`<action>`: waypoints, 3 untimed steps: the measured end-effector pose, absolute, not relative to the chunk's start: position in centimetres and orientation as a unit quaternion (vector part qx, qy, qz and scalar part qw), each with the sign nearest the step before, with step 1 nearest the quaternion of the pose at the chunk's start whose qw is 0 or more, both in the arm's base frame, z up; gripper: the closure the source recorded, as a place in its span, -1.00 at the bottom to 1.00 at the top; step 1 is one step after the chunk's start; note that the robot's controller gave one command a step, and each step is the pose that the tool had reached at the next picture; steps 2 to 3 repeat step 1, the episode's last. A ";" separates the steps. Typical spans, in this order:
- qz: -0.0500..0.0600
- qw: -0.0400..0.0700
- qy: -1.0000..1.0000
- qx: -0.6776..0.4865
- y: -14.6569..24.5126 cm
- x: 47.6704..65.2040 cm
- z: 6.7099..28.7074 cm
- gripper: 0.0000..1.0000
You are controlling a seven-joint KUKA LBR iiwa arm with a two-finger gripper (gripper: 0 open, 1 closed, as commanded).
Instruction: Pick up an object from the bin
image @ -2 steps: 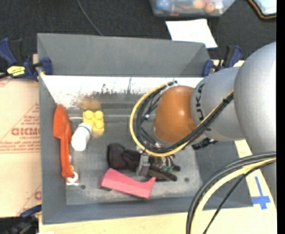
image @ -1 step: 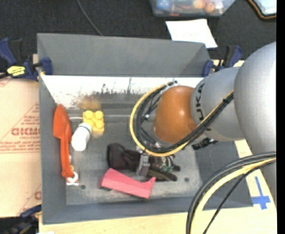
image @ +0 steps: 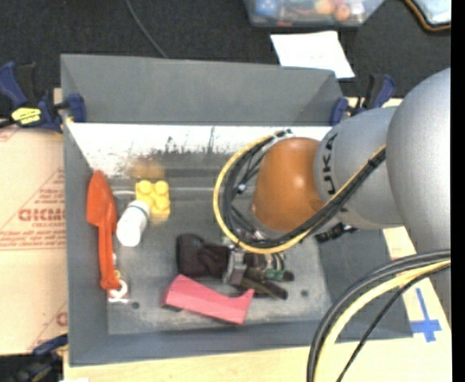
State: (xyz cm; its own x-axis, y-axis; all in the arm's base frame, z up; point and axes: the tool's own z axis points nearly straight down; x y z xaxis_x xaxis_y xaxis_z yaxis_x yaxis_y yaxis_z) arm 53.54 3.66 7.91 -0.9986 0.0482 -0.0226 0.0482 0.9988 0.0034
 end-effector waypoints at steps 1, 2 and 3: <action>0.001 0.006 1.000 0.024 3.6 53.3 10.9 1.00; 0.001 0.006 1.000 0.024 3.6 53.3 10.9 1.00; 0.001 0.006 1.000 0.024 3.6 53.3 10.9 1.00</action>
Offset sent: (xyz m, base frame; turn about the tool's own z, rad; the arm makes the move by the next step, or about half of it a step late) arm -0.0027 -0.0003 0.0235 0.0000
